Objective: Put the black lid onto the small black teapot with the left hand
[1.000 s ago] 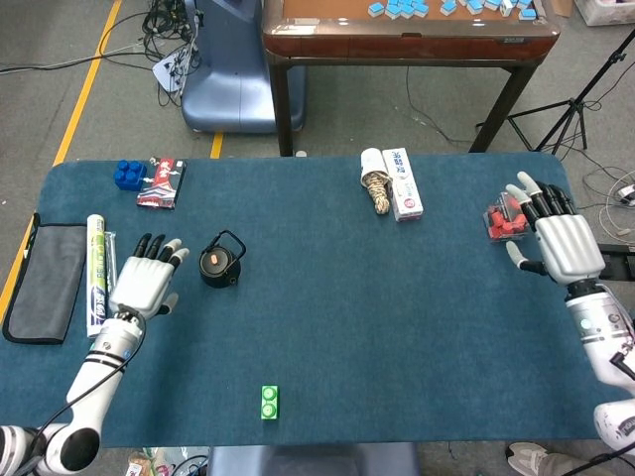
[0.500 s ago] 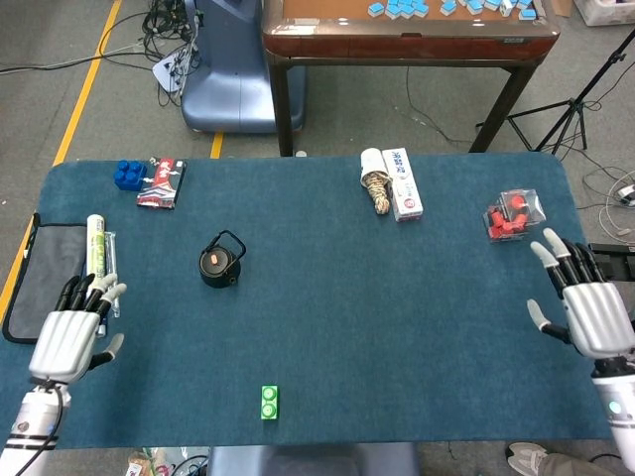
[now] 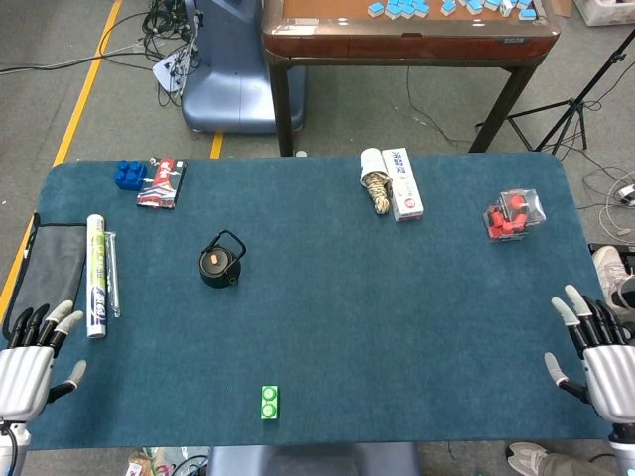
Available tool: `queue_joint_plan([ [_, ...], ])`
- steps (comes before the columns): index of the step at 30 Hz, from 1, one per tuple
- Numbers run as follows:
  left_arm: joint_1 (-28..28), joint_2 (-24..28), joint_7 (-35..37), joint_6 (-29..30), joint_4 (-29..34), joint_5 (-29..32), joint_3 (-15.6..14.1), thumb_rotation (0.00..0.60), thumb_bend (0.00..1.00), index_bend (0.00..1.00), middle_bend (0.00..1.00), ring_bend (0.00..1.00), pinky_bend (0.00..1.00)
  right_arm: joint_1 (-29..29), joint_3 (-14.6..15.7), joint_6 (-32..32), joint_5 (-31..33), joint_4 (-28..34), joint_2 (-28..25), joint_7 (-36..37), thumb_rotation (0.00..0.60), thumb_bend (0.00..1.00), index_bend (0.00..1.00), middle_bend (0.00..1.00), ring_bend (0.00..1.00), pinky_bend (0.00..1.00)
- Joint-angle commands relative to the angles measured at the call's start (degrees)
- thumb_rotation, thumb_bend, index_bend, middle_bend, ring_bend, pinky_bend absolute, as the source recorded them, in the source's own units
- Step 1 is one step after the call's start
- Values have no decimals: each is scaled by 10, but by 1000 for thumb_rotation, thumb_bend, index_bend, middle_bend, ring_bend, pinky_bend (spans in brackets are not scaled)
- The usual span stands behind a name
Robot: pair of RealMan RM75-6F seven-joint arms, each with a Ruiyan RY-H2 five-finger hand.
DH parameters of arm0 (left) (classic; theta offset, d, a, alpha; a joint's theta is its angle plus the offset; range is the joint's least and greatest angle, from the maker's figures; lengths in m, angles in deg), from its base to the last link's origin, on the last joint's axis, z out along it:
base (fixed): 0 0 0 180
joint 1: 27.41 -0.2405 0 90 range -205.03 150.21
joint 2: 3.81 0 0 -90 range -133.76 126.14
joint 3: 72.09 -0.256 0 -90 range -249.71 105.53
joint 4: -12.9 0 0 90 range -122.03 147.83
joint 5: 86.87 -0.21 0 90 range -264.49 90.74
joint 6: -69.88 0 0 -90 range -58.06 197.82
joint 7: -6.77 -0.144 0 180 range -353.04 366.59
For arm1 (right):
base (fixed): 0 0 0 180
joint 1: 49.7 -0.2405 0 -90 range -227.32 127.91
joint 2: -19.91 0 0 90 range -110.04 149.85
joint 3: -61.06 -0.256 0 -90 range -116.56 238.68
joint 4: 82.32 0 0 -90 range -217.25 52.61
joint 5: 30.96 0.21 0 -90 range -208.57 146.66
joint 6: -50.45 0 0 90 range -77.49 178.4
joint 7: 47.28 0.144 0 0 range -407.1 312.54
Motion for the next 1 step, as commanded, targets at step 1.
queue_joint_plan([
  [1, -4, -4, -6, -7, -3, -4, 8, 600, 314, 181, 107, 0, 0, 6, -2, 5, -2, -7, 1, 12, 600, 387, 0, 0, 0, 0],
])
